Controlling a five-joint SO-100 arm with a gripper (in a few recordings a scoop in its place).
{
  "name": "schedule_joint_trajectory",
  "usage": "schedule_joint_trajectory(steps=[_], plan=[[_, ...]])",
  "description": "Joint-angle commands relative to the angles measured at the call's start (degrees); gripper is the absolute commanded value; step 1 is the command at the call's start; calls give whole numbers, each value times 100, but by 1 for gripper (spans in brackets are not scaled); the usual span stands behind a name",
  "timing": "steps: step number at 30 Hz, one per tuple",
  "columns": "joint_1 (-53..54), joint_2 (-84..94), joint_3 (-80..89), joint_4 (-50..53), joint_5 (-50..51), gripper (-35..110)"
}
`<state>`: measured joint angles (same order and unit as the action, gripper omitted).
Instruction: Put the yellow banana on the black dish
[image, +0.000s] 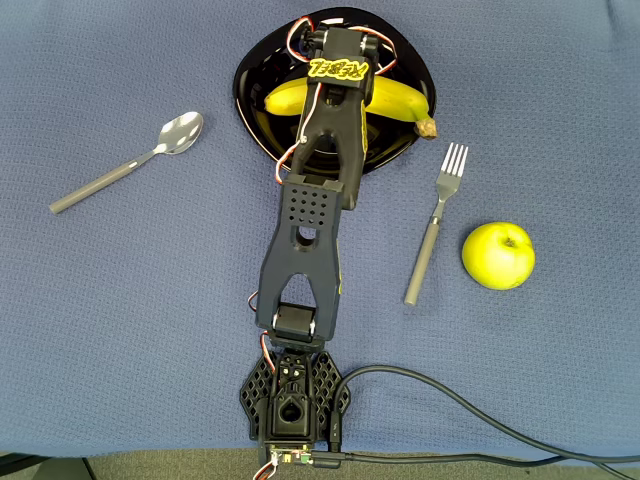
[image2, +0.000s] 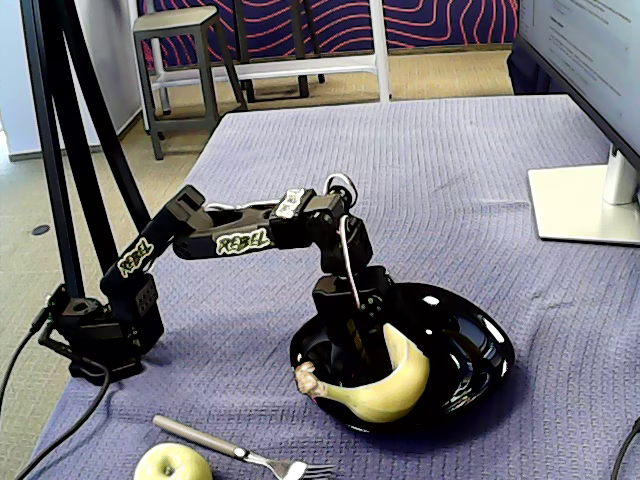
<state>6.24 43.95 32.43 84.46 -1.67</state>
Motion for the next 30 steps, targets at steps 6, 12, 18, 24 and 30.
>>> schedule_joint_trajectory(steps=[6,12,18,24,30], plan=[[-105,1529,659,105,44,1],[-211,2874,1890,62,18,0],[-334,4491,3243,123,-97,0],[-510,6592,5370,-18,-422,0],[-870,9299,8306,-817,-1002,0]])
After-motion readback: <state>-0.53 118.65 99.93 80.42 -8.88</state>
